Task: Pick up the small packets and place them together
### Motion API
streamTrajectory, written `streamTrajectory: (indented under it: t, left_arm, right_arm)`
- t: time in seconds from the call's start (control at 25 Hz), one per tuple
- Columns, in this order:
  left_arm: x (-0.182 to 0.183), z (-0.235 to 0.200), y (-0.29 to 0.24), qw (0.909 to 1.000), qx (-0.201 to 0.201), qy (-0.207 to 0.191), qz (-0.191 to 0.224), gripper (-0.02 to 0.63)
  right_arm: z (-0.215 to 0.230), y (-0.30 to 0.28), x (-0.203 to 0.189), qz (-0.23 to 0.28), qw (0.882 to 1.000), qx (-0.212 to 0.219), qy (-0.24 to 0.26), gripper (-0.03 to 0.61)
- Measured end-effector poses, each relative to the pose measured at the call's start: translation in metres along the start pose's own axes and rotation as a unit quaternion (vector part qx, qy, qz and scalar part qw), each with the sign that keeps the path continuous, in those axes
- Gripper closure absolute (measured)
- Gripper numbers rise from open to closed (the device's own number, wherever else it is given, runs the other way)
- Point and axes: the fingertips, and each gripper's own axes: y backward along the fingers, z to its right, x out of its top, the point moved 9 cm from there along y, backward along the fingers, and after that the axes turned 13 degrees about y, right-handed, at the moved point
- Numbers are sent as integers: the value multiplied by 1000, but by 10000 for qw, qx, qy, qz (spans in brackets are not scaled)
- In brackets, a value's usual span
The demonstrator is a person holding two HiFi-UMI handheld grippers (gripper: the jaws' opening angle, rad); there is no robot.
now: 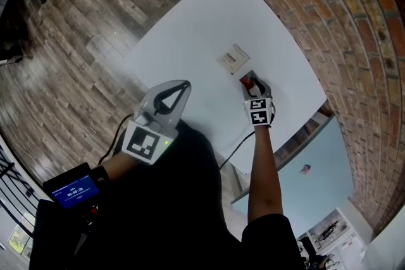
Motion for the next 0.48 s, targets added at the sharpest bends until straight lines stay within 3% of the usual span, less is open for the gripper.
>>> streamTrajectory:
  t: [0.28, 0.48]
  left_arm:
    - [0, -2, 0, 10000, 40, 46, -27, 614]
    - [-1, -7, 3, 9999, 82, 77, -37, 614]
  right_arm:
    - [6, -5, 9, -11, 9996, 116, 239, 382]
    - [6, -6, 12, -23, 9971, 292, 702, 399]
